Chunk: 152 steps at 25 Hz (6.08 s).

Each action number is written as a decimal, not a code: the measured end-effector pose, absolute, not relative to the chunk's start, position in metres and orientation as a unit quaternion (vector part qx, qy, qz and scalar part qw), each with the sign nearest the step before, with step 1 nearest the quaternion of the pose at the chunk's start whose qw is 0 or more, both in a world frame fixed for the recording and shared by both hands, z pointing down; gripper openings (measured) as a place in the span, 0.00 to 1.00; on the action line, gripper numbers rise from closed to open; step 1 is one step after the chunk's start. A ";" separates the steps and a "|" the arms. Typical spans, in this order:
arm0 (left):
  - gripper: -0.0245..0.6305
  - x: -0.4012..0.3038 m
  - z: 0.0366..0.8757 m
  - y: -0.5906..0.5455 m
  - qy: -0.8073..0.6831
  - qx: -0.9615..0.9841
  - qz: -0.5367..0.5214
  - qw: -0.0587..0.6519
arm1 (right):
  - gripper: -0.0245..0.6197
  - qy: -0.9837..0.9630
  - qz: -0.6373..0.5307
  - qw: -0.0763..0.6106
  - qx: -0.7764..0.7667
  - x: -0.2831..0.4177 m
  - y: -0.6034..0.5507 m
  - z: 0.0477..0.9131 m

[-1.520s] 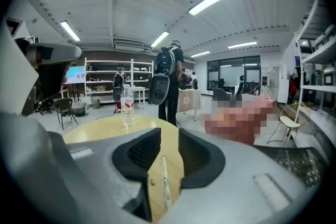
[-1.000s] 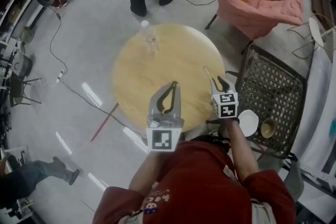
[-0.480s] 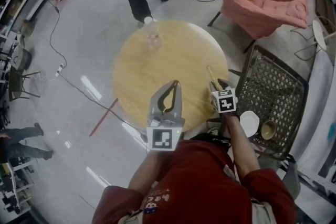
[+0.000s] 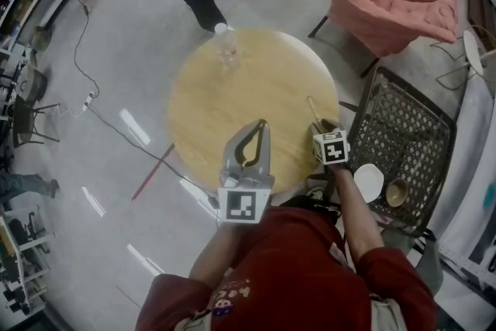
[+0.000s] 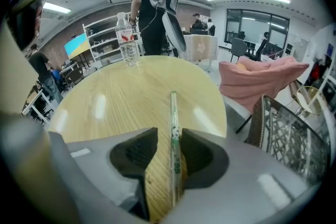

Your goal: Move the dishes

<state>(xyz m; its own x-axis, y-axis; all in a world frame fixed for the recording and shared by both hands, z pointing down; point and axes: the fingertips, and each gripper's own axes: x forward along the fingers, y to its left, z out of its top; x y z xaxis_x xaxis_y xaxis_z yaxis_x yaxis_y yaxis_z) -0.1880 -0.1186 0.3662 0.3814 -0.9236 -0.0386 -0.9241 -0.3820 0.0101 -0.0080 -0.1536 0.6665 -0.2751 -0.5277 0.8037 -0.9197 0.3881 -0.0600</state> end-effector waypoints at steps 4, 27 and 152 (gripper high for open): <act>0.05 -0.185 0.368 -0.119 0.553 -0.833 0.018 0.008 | 0.24 -0.748 0.275 0.345 0.495 -0.005 -0.155 0.667; 0.05 -0.190 0.363 -0.113 0.551 -0.834 0.031 0.008 | 0.07 -0.737 0.247 0.409 0.478 -0.022 -0.151 0.665; 0.05 0.309 0.382 0.074 0.111 -0.993 0.047 0.018 | 0.07 -0.433 0.079 0.068 0.895 0.442 0.163 0.494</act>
